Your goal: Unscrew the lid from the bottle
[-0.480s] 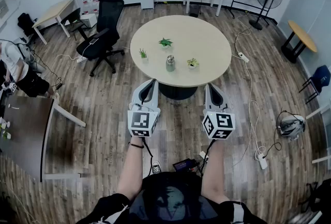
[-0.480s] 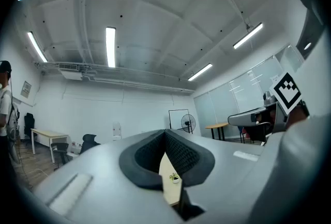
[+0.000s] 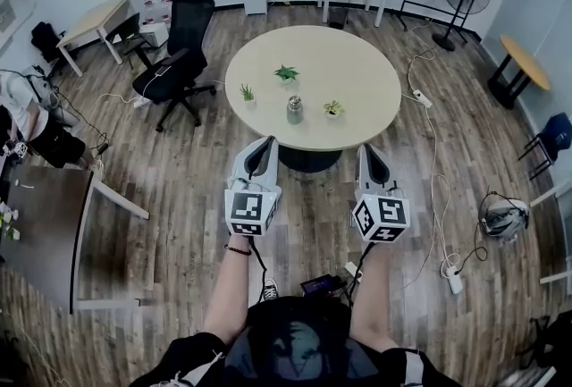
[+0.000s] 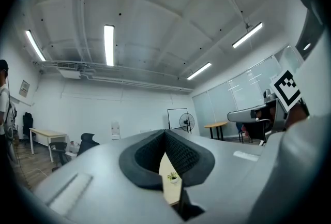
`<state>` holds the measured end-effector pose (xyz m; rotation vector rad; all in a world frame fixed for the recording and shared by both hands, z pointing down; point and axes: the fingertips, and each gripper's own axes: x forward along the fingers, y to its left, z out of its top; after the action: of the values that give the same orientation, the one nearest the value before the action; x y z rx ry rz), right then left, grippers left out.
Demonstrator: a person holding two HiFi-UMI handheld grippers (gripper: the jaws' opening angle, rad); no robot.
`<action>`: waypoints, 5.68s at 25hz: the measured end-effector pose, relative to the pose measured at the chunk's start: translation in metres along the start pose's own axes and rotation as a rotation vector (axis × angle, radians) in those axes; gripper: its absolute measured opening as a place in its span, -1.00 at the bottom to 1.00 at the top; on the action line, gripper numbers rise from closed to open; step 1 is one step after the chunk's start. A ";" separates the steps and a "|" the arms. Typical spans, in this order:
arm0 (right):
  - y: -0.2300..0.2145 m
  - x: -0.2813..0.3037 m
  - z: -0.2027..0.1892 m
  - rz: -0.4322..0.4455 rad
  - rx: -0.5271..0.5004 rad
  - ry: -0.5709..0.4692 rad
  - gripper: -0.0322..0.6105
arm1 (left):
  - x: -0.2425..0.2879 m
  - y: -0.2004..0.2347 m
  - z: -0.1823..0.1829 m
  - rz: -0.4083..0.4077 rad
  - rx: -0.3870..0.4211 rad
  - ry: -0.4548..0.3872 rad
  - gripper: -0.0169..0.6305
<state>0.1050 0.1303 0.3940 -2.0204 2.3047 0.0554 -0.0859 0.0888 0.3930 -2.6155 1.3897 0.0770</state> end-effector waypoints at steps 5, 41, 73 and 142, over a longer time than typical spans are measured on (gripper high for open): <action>-0.009 -0.001 0.000 -0.008 0.006 0.006 -0.89 | 0.005 -0.005 0.001 0.000 0.003 0.006 -0.94; -0.106 0.253 -0.030 -0.007 0.038 -0.060 -0.89 | 0.250 0.116 -0.082 0.043 -0.031 0.024 -0.94; -0.139 0.373 -0.052 0.023 -0.019 0.050 -0.89 | 0.351 0.169 -0.101 0.054 -0.074 -0.052 0.16; -0.060 0.366 -0.054 0.389 0.017 0.078 -0.30 | 0.352 0.072 -0.165 -0.117 -0.070 0.209 0.21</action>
<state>0.1153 -0.2435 0.4197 -1.5629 2.7016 -0.0204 0.0465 -0.2682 0.5005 -2.8249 1.3131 -0.1719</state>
